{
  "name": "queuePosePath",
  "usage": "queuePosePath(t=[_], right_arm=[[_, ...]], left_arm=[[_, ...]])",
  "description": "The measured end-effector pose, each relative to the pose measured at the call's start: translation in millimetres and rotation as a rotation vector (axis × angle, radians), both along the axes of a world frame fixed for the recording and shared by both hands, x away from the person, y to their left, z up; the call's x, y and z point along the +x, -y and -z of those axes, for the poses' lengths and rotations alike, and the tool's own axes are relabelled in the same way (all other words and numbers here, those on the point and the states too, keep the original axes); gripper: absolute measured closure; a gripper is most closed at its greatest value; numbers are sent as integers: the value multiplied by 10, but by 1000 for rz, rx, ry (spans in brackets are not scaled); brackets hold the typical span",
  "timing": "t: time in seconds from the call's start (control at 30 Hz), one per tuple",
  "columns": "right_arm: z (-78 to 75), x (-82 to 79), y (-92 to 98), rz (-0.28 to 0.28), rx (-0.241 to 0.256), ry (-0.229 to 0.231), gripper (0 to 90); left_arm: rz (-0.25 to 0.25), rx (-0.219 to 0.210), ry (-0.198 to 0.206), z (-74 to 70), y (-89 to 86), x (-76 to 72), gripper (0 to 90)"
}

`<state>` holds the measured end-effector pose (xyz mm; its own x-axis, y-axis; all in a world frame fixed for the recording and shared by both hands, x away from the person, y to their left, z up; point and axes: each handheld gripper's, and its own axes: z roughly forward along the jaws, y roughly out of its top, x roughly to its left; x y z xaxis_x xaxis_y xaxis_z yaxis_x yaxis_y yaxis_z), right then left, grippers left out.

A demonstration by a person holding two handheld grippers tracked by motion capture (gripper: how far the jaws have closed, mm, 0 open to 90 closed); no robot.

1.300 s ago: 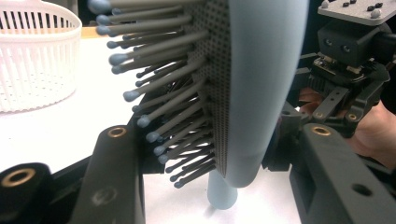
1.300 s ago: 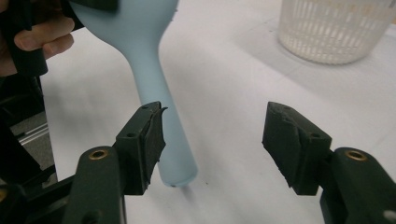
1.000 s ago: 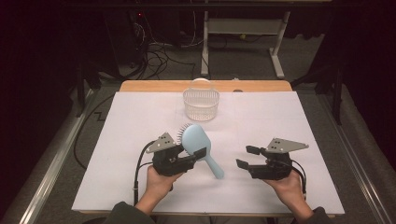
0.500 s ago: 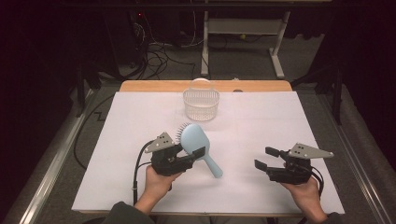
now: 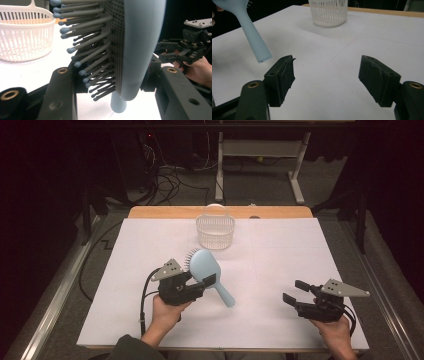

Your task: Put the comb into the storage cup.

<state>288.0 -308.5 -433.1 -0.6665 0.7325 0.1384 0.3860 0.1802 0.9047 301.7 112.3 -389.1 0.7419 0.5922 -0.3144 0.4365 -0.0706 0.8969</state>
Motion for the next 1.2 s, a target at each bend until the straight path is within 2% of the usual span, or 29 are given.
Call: queuePosePath(t=[0.27, 0.47, 0.63, 0.93, 1.2], right_arm=[[96, -39, 107, 33, 18, 3, 274], [173, -58, 126, 38, -7, 0, 269], [185, -78, 114, 31, -15, 15, 270], [194, -84, 172, 56, 2, 16, 271], [200, -84, 163, 51, -4, 18, 279]], left_arm=[[-20, 8, 0, -80, -65, 59, 509], [-32, 21, -3, -146, -111, 127, 509], [-47, 22, -3, -198, -137, 176, 509], [-56, 59, 1, -285, -145, 275, 509], [-65, 78, -3, -349, -143, 374, 508]])
